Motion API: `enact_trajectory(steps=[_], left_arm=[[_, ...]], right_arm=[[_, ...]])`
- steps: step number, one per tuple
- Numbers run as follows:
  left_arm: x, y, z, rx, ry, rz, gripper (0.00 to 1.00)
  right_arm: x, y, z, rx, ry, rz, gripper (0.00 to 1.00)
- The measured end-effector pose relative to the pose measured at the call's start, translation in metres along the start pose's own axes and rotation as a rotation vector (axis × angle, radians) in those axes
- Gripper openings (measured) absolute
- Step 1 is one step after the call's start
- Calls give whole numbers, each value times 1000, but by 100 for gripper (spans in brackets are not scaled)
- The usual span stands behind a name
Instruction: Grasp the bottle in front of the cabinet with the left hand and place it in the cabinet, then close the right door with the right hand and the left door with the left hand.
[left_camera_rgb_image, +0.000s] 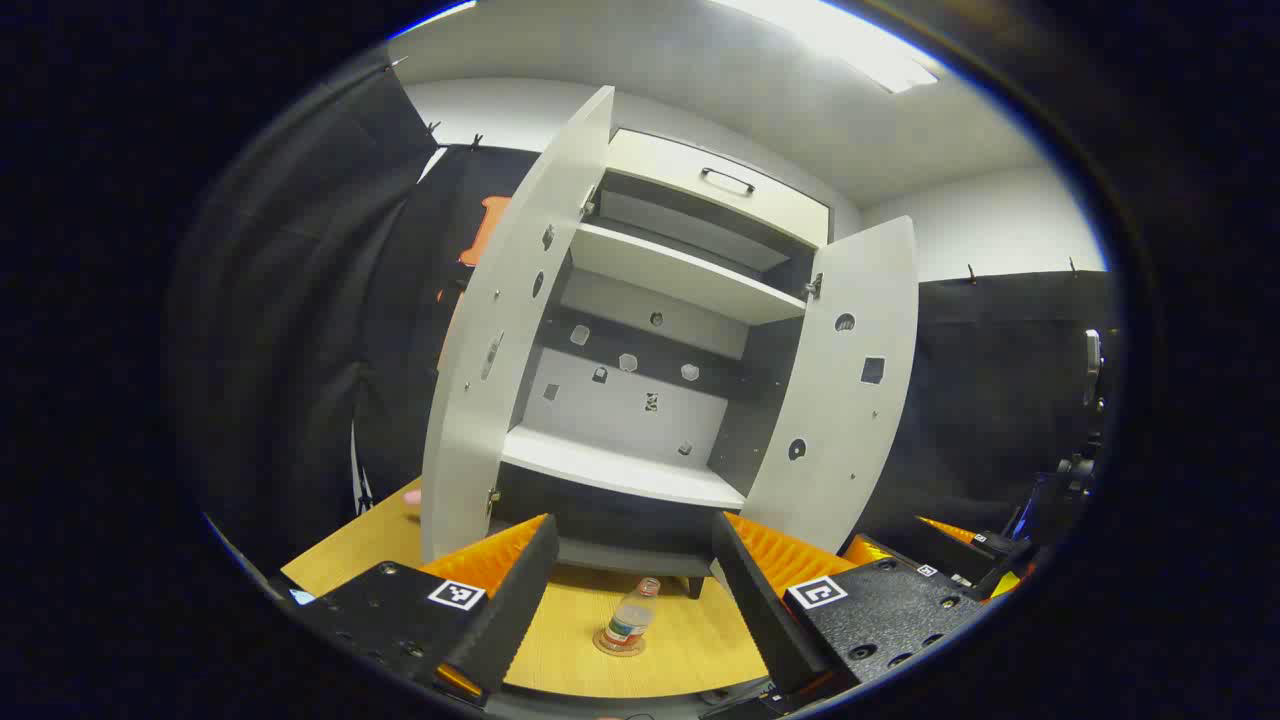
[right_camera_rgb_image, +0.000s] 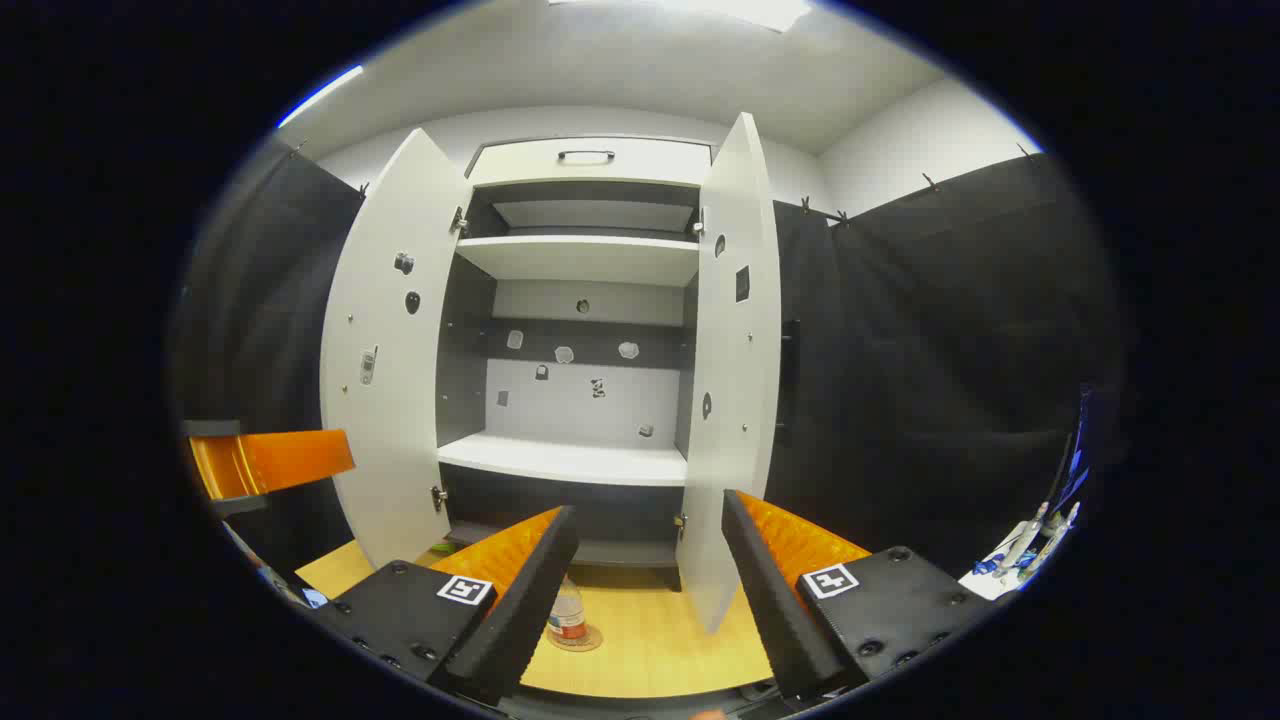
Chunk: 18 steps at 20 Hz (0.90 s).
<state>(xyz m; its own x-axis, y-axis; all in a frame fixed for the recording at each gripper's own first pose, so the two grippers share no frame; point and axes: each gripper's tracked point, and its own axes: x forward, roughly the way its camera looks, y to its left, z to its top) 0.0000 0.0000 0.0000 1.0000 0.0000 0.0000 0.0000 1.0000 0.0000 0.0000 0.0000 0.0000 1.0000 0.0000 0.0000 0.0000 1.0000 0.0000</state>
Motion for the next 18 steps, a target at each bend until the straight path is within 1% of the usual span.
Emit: enact_trajectory(steps=[1, 2, 5, 6, 9, 13, 14, 15, 16, 18], left_arm=[[0, 2, 1, 11, 1, 3, 95], [0, 6, 0, 27, 4, 11, 97], [1, 14, -3, 61, 15, 31, 97], [1, 16, -2, 59, 14, 34, 95], [1, 24, -3, 48, 15, 59, 95], [12, 30, -1, 52, 7, 109, 95], [15, 28, 0, 53, 3, 117, 95], [20, 26, 1, 52, -1, 123, 95], [24, 24, 1, 51, -1, 129, 95], [30, 17, 1, 54, 0, 137, 95]], right_arm=[[-1, 2, 0, -2, -1, -1, 100], [-2, 3, 0, -8, -2, -4, 96], [-2, 4, -2, -17, 1, -18, 97], [-1, 4, -3, -9, 9, -22, 97], [3, 6, -7, 8, 31, -15, 96], [15, -1, -5, -15, 22, -8, 97], [20, -4, -4, -16, 22, -2, 91], [25, -6, -3, -15, 20, 4, 91], [30, -10, -1, -14, 20, 9, 96], [43, -15, 2, -10, 16, 26, 96]])
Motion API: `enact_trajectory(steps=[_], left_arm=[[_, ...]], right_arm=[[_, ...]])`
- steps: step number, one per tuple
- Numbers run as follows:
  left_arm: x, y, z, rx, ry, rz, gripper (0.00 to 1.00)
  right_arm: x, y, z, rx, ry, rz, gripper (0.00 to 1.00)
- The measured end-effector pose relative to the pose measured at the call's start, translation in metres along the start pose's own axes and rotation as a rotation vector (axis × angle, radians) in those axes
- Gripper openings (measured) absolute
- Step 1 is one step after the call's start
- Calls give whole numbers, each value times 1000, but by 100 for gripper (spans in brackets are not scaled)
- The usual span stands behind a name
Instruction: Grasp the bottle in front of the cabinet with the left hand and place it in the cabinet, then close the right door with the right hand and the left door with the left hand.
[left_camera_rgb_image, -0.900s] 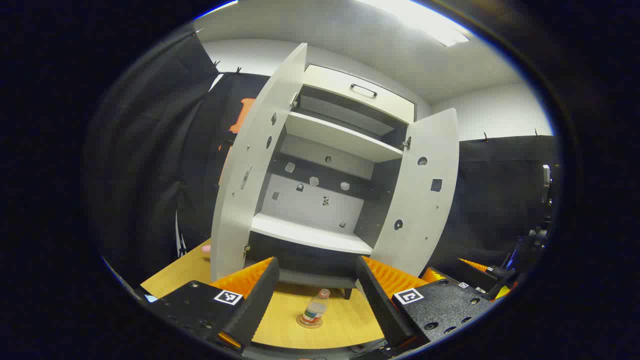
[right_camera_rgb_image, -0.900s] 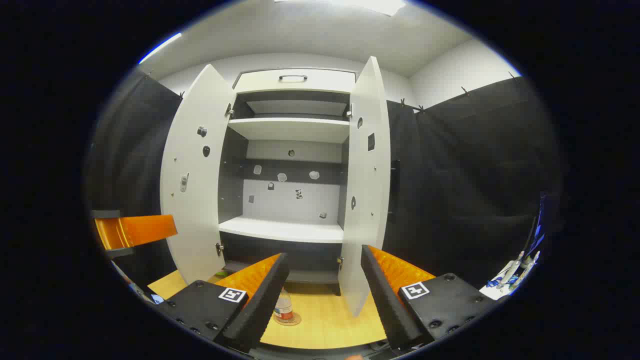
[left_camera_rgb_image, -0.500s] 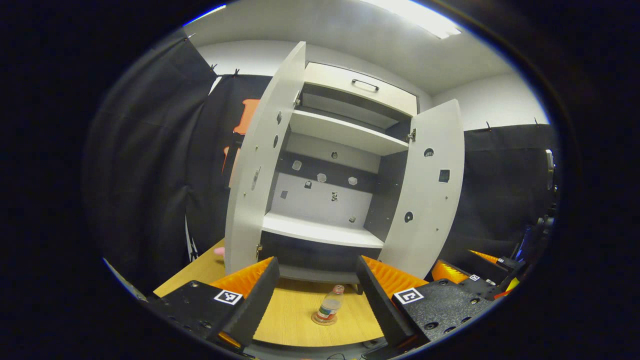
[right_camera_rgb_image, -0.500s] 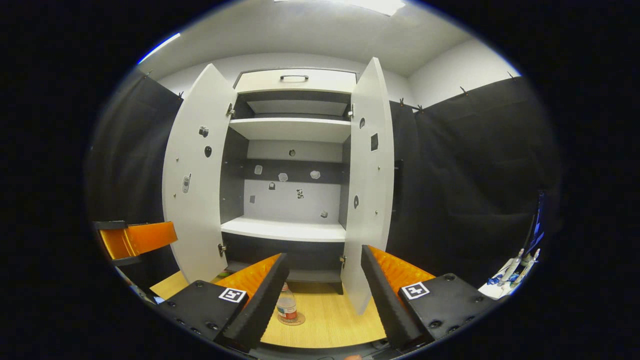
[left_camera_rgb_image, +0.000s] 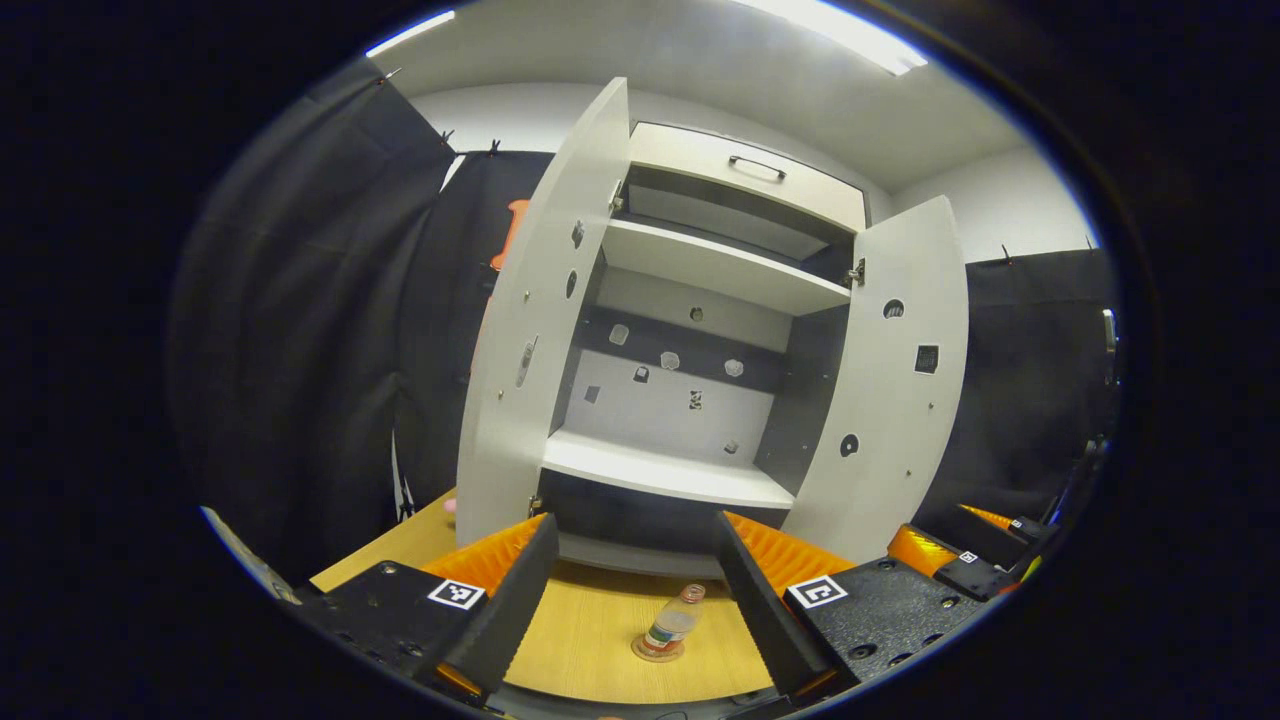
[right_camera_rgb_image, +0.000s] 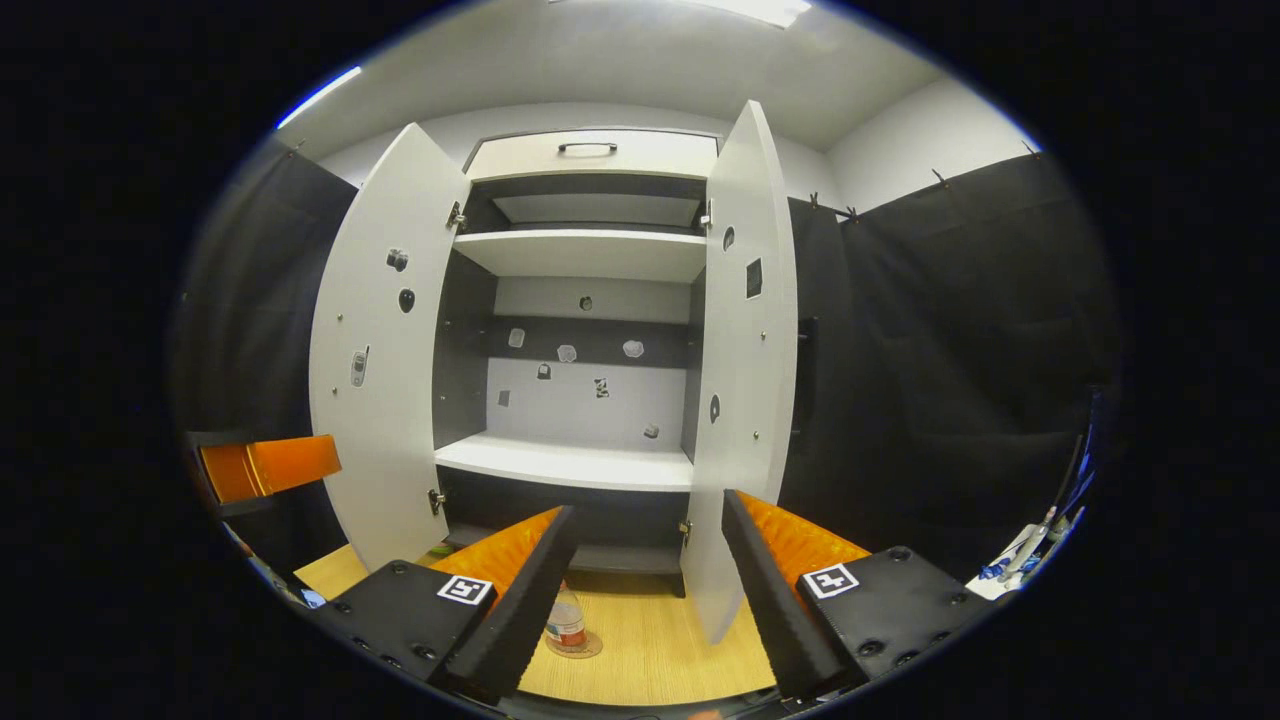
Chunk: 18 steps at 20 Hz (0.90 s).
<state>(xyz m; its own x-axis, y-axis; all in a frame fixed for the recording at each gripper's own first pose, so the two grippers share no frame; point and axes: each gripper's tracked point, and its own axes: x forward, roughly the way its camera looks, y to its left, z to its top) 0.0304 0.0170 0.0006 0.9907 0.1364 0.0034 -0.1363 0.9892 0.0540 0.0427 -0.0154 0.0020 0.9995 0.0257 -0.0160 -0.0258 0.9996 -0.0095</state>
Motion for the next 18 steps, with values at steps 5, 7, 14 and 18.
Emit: enact_trajectory(steps=[5, 7, 14, 18], left_arm=[[24, -23, -9, 13, 1, 13, 95], [34, -31, -22, 20, 19, 18, 95], [68, -56, -99, 31, 160, 25, 95], [87, -65, -141, 37, 221, 17, 95]], right_arm=[[23, -9, -5, 1, 12, 52, 97], [27, -15, -6, 8, 14, 67, 97], [38, -46, -17, 38, 37, 85, 97], [41, -71, -21, 73, 50, 64, 91]])
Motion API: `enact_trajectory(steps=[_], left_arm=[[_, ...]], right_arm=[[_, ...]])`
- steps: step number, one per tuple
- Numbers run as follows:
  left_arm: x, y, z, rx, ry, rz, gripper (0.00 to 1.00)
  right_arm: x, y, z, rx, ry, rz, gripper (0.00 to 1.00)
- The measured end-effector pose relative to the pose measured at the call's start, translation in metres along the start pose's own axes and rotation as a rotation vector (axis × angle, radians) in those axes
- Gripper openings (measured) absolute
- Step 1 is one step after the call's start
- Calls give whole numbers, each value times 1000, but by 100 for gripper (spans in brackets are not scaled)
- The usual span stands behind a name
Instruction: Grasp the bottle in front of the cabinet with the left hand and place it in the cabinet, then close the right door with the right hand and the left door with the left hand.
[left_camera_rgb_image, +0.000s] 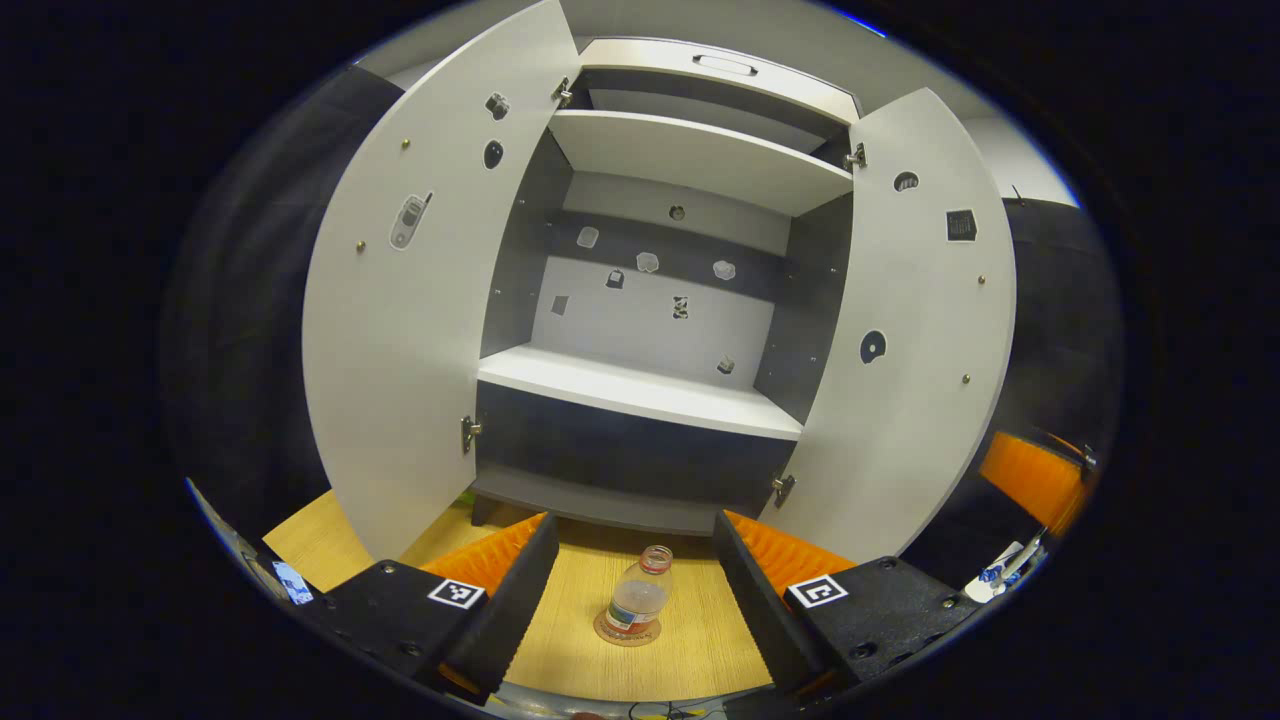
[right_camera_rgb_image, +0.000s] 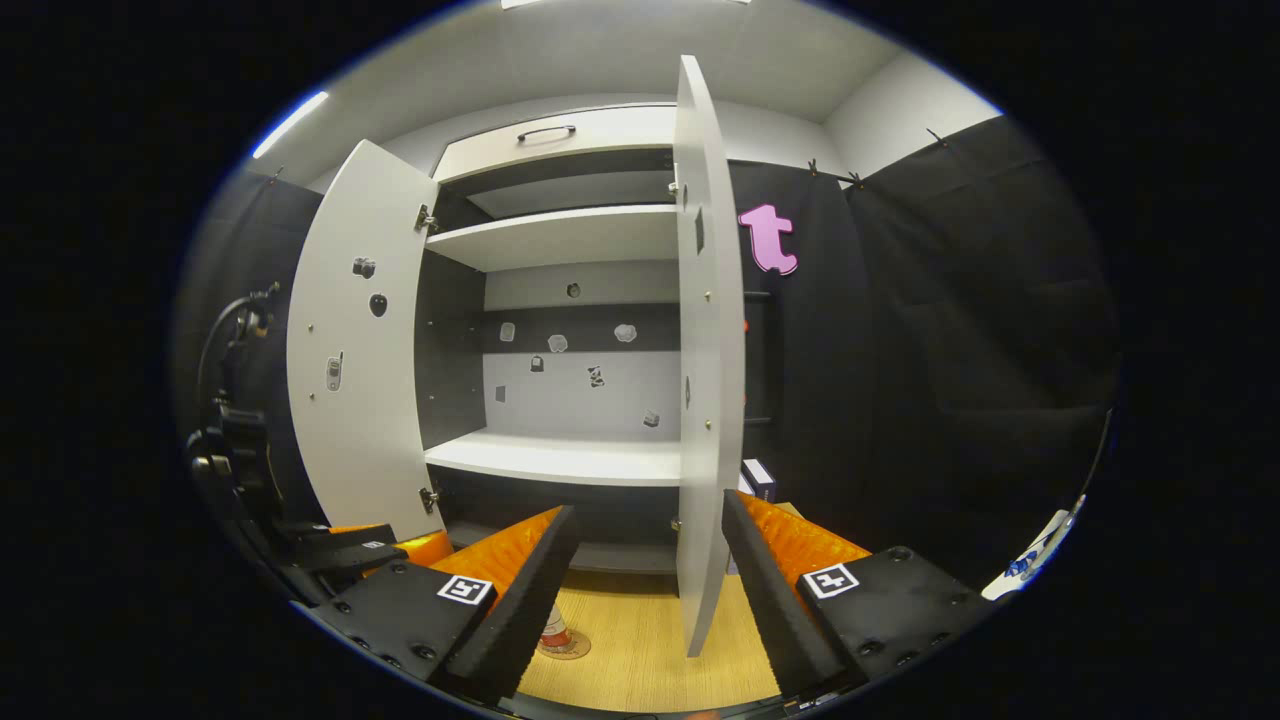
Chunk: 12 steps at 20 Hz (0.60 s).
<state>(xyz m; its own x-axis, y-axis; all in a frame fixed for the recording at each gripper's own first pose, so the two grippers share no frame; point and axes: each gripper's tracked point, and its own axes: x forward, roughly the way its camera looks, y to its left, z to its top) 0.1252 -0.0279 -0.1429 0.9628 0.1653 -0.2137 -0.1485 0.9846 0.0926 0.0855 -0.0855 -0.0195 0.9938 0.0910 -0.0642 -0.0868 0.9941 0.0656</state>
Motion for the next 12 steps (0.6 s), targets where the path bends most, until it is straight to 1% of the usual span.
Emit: enact_trajectory(steps=[3, 6, 9, 10, 12], left_arm=[[16, -1, -27, -1, 69, 10, 95], [30, -4, -46, -7, 108, 9, 95], [46, -10, -63, 1, 147, -3, 95], [51, -13, -70, 1, 163, -11, 95], [61, -18, -85, -1, 191, -32, 96]], right_arm=[[1, -17, -1, -16, 1, -18, 91], [2, -30, -2, -14, 6, -32, 91], [1, -45, -2, -18, 0, -65, 91], [0, -49, -3, -17, 2, -77, 97], [0, -55, -1, -11, -2, -96, 97]])
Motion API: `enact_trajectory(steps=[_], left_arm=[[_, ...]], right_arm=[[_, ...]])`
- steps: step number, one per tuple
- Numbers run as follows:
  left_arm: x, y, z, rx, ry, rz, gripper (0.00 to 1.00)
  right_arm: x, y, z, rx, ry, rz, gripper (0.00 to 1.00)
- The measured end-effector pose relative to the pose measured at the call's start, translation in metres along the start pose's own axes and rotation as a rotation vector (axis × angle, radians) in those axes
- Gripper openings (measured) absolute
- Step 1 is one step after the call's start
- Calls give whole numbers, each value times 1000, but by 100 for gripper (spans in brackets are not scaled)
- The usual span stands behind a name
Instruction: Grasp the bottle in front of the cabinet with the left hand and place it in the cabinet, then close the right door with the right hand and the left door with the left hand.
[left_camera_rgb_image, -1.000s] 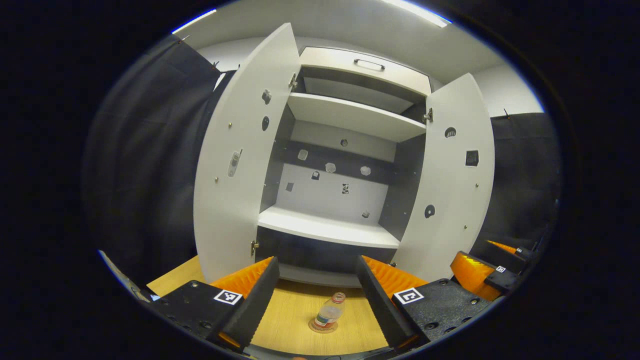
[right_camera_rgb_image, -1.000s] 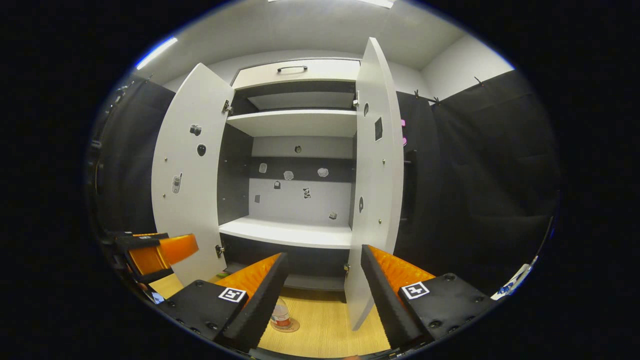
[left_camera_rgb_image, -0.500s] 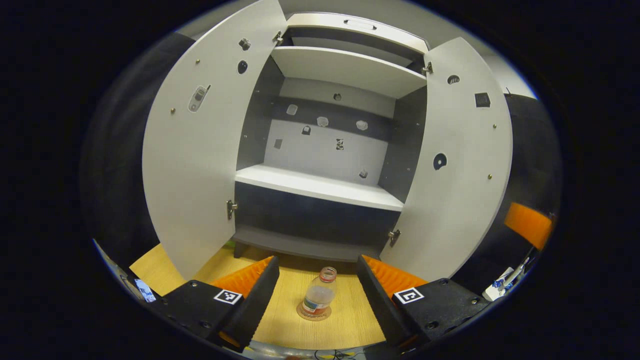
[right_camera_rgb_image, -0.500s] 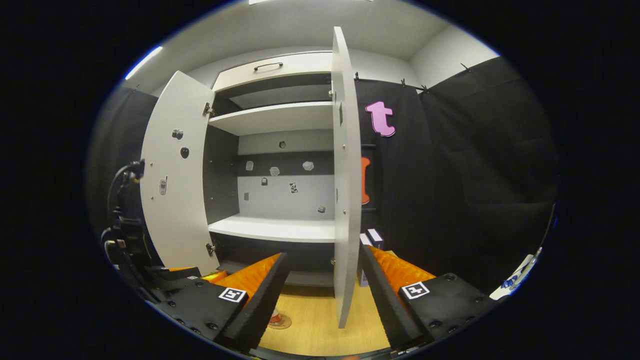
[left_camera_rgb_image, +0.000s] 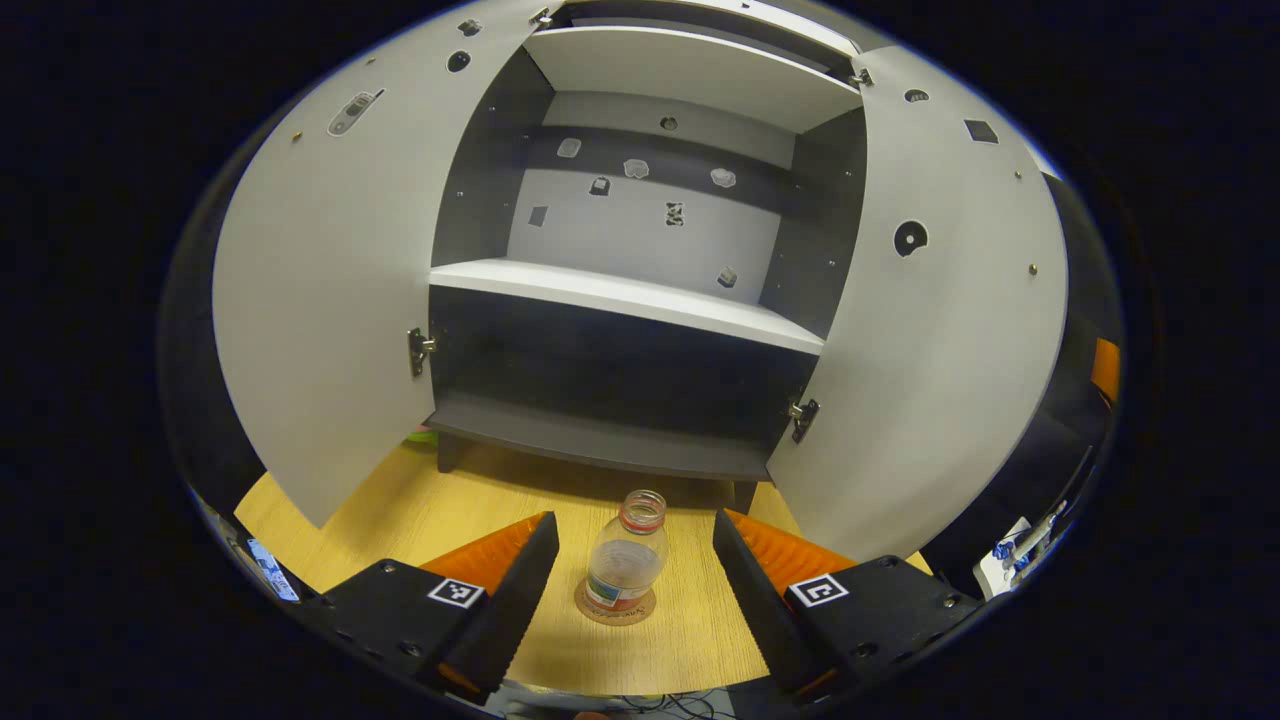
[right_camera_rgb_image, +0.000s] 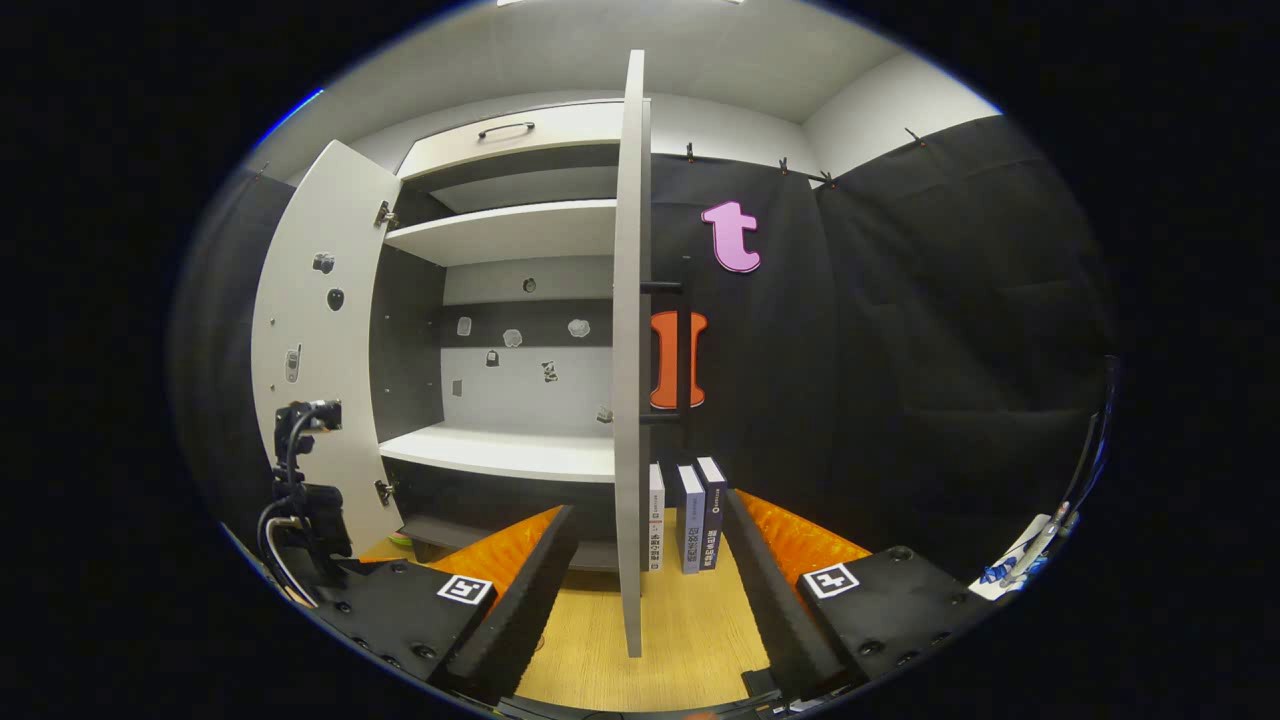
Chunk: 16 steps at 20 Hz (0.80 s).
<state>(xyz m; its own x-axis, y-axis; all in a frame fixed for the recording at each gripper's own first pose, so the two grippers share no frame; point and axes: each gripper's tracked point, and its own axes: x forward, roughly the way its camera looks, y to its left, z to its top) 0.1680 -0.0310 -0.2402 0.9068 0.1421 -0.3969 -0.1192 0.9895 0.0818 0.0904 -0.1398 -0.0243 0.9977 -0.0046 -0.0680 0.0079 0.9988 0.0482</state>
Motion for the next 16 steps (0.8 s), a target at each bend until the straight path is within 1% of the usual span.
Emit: enact_trajectory(steps=[3, 5, 8, 9, 13, 16], left_arm=[[25, -2, -20, 2, 41, -21, 95], [42, 5, -37, 10, 76, -5, 95], [63, 9, -61, 23, 124, 7, 96], [69, 10, -66, 35, 132, 12, 96], [92, 13, -94, 44, 198, 20, 95], [99, 16, -111, 78, 232, 30, 95]], right_arm=[[0, -7, -2, 6, 9, -30, 97], [-2, -10, -4, -2, 11, -41, 97], [-3, -24, -7, -13, 16, -87, 97], [-4, -26, -9, -10, 22, -94, 91], [-7, -40, -15, -11, 40, -134, 92], [-11, -48, -21, -16, 57, -160, 91]])
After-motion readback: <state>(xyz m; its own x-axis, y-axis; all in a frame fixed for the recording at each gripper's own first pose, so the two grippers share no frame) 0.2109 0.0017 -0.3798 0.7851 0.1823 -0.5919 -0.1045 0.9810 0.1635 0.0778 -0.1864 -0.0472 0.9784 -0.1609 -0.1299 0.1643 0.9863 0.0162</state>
